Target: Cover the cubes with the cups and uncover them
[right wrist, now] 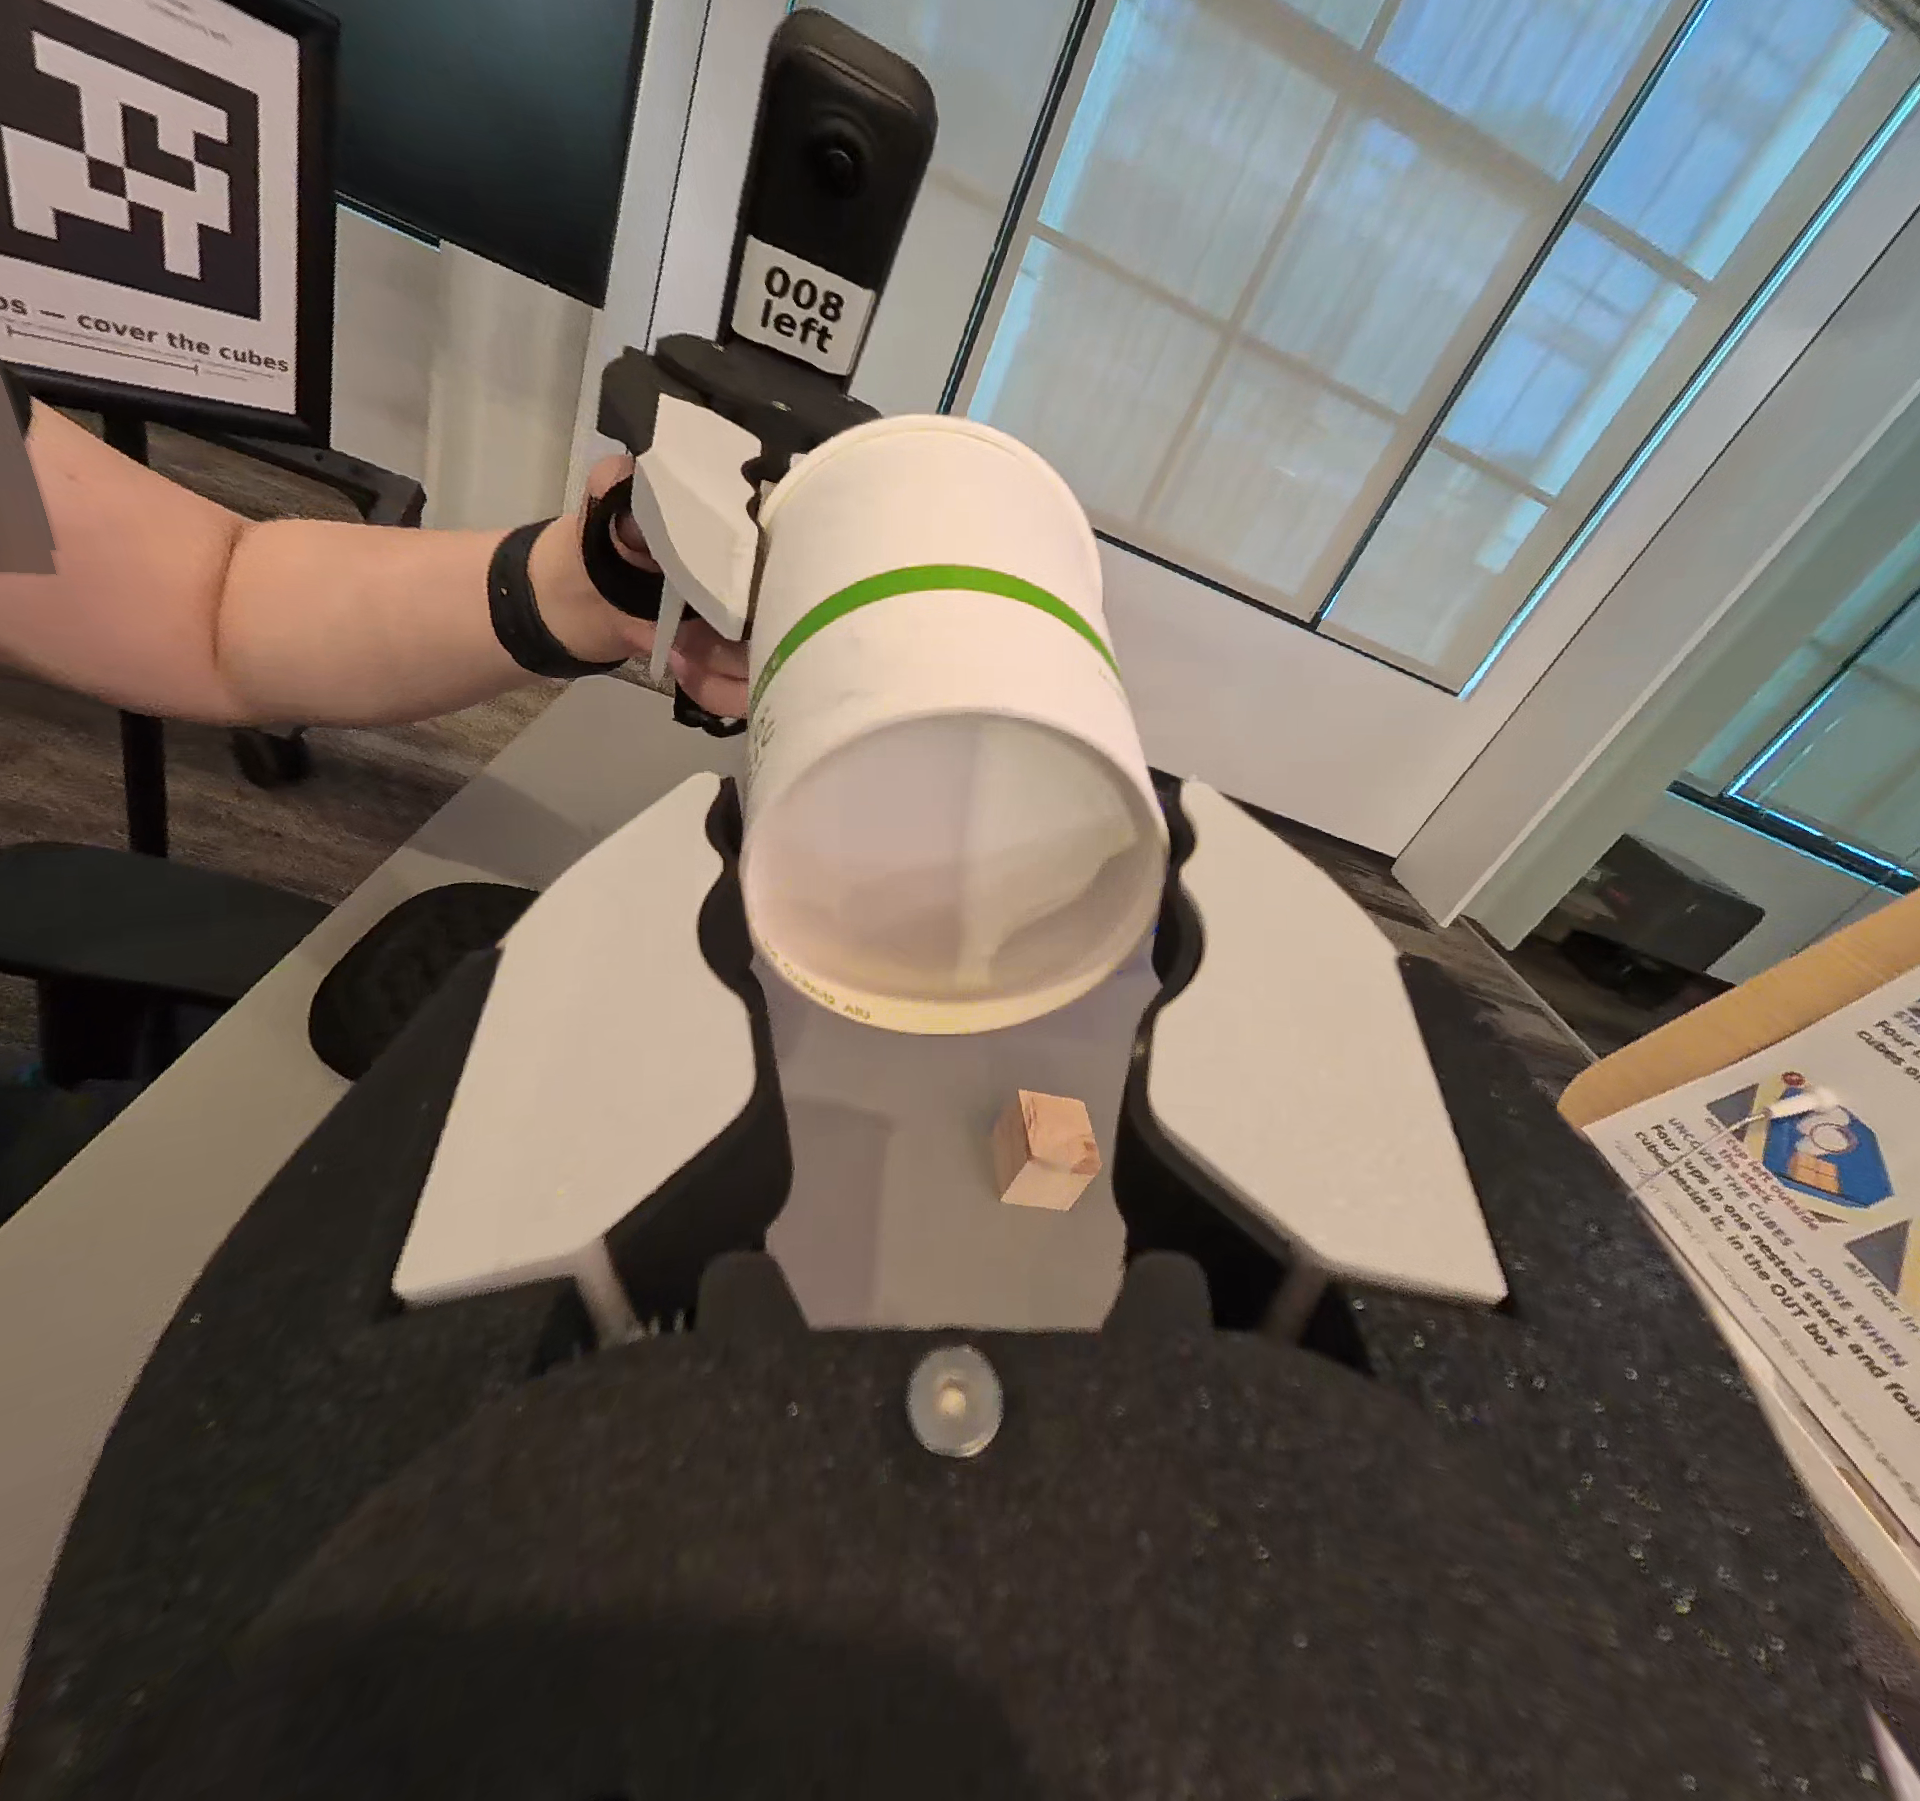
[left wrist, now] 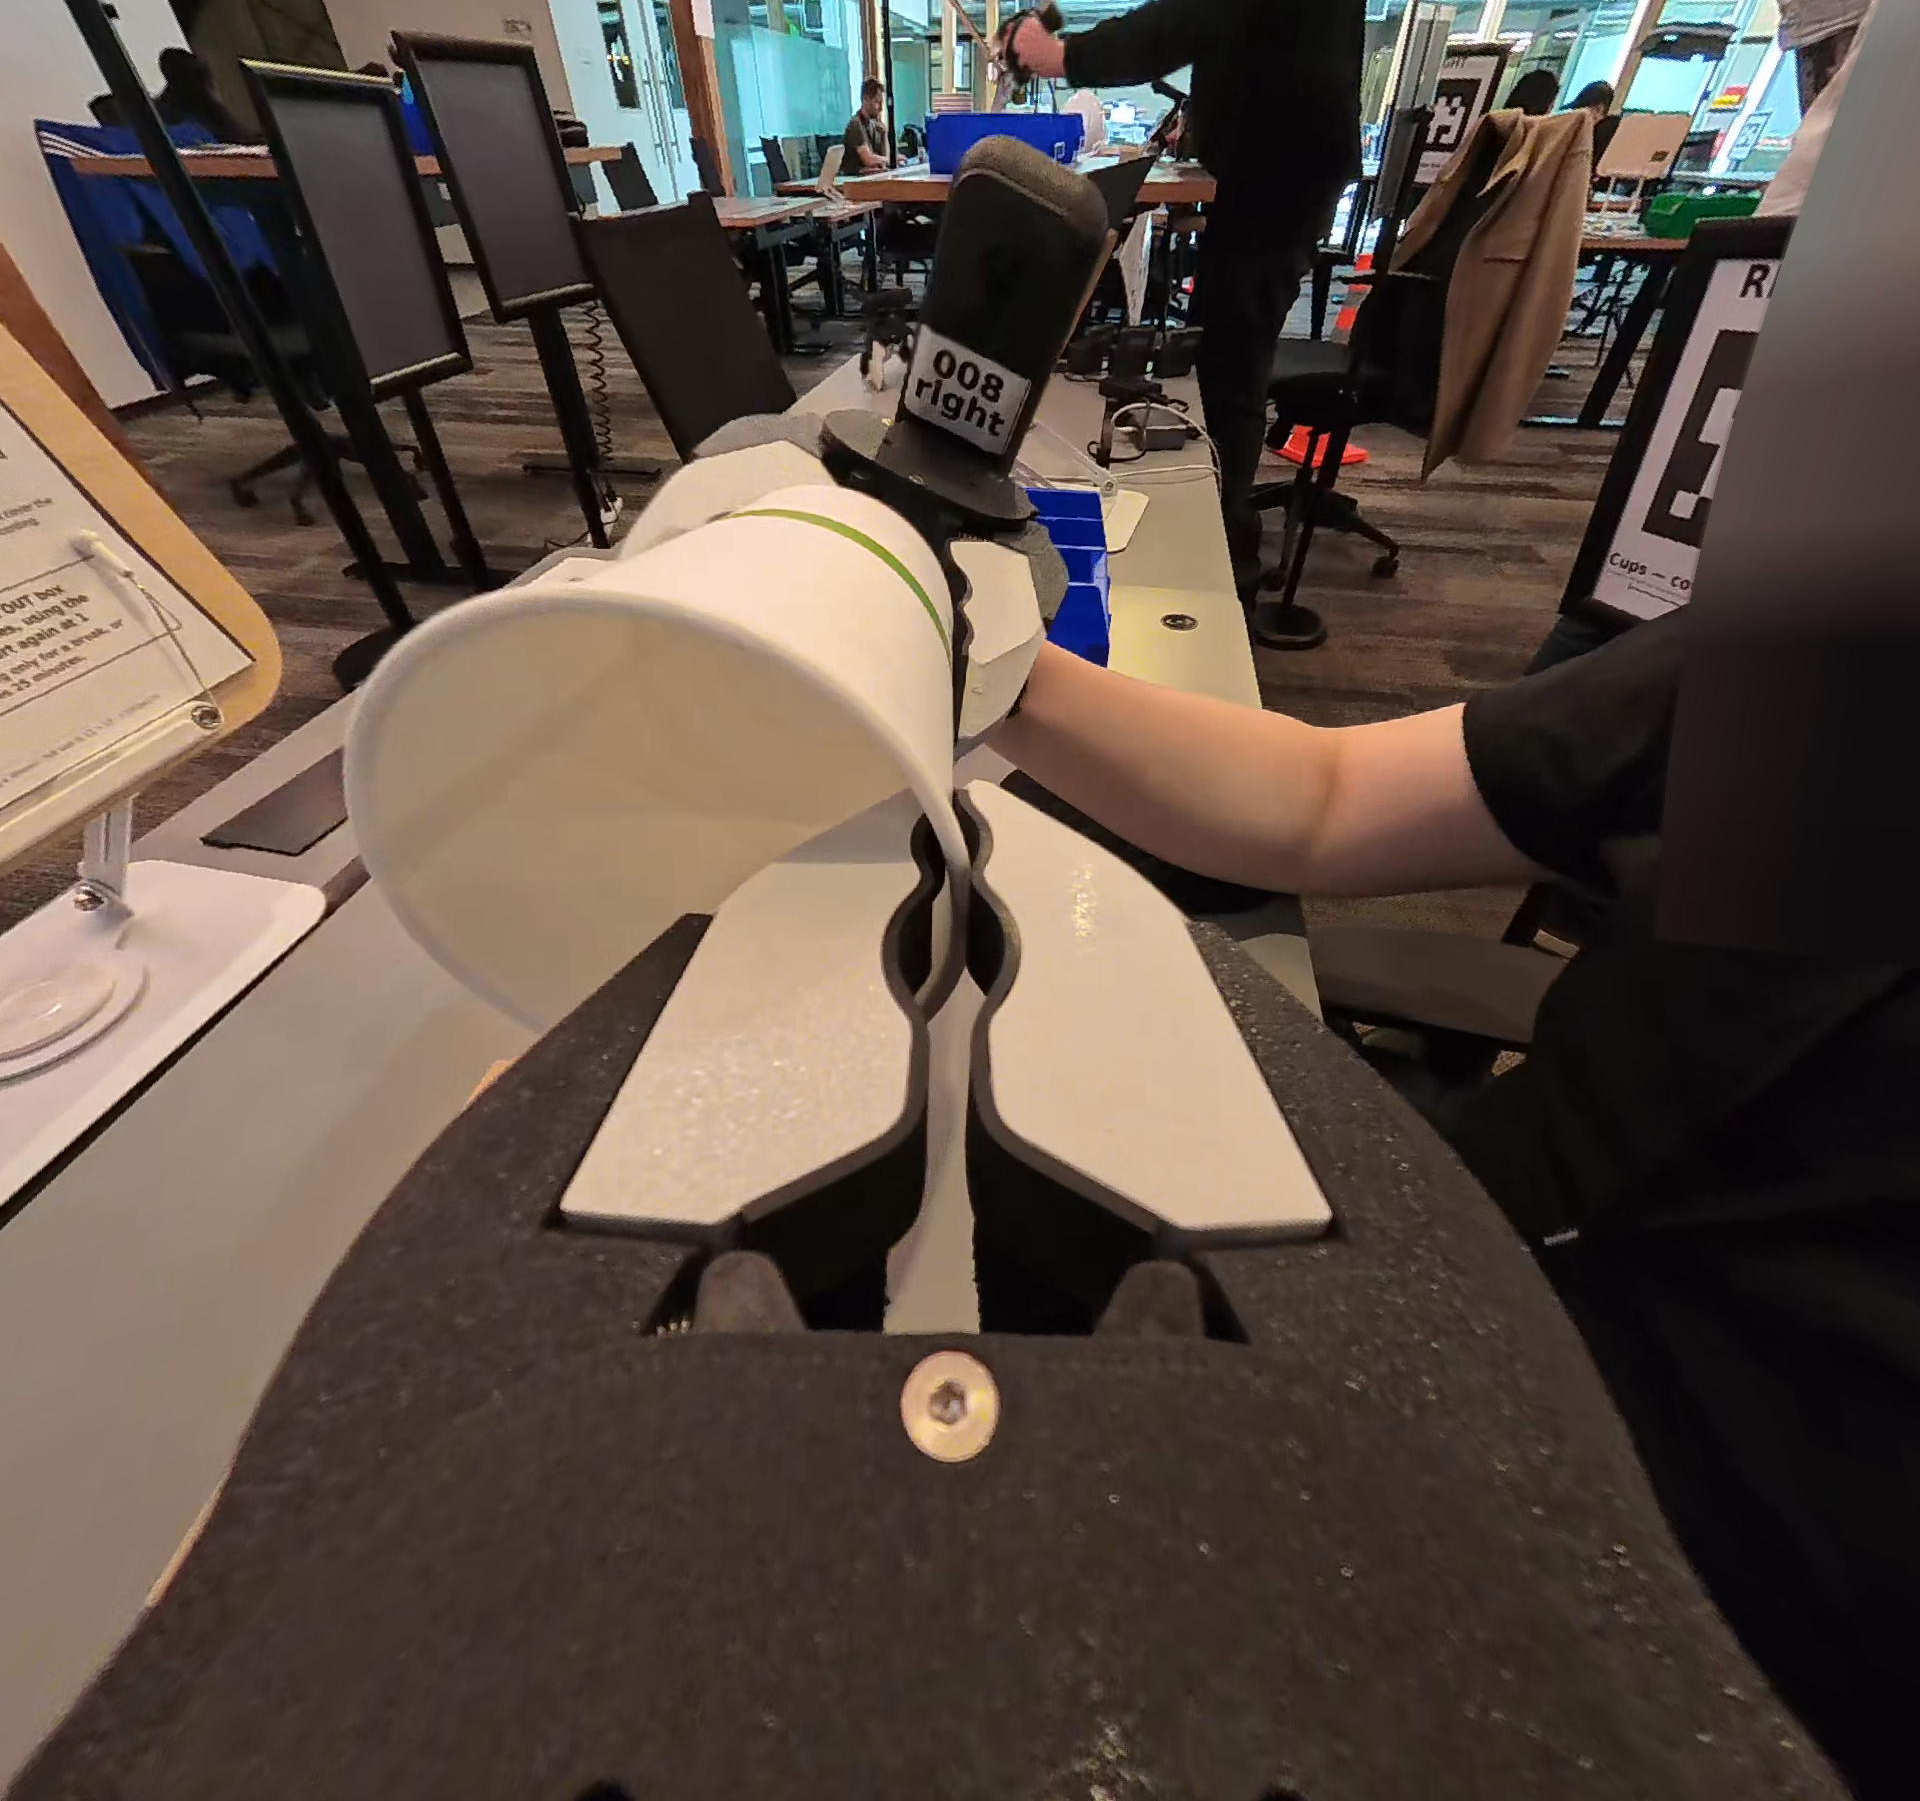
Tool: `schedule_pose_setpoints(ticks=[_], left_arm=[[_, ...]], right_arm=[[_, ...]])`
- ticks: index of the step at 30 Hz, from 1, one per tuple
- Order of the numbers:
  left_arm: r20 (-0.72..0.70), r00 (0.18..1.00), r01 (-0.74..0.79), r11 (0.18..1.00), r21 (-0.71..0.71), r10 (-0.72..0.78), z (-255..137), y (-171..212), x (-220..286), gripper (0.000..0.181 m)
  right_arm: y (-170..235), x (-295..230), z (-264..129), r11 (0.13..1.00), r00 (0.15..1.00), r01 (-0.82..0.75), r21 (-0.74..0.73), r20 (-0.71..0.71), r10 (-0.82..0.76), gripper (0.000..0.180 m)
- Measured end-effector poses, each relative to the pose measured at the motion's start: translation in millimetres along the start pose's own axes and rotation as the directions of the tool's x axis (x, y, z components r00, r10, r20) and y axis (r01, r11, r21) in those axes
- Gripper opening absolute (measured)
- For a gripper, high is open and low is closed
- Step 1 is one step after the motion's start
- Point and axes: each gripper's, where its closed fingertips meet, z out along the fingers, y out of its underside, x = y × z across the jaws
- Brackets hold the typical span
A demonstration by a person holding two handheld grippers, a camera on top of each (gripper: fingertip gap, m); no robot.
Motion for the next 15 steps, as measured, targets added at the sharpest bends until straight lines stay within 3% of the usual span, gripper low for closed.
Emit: schedule_pose_setpoints(ticks=[6, 10, 15], left_arm=[[0.002, 1.000, 0.013, 1.000, -0.010, -0.013, 1.0, 4.3, 0.1, 0.000], [0.026, 0.999, 0.036, 0.999, -0.031, -0.036, -1.9, 10.0, -3.0, 0.035], [0.039, 0.997, 0.068, 0.998, -0.014, -0.067, -5.1, 19.4, -5.2, 0.033]], right_arm=[[5.3, -1.5, -0.5, 0.999, 1.000, 0.001, -0.049, 0.012, 0.000, 0.075], [8.7, -2.5, -1.1, 0.996, 1.000, 0.018, -0.093, 0.013, -0.017, 0.075], [13.3, -2.2, -3.7, 0.987, 0.999, 0.051, -0.154, 0.006, -0.051, 0.075]])
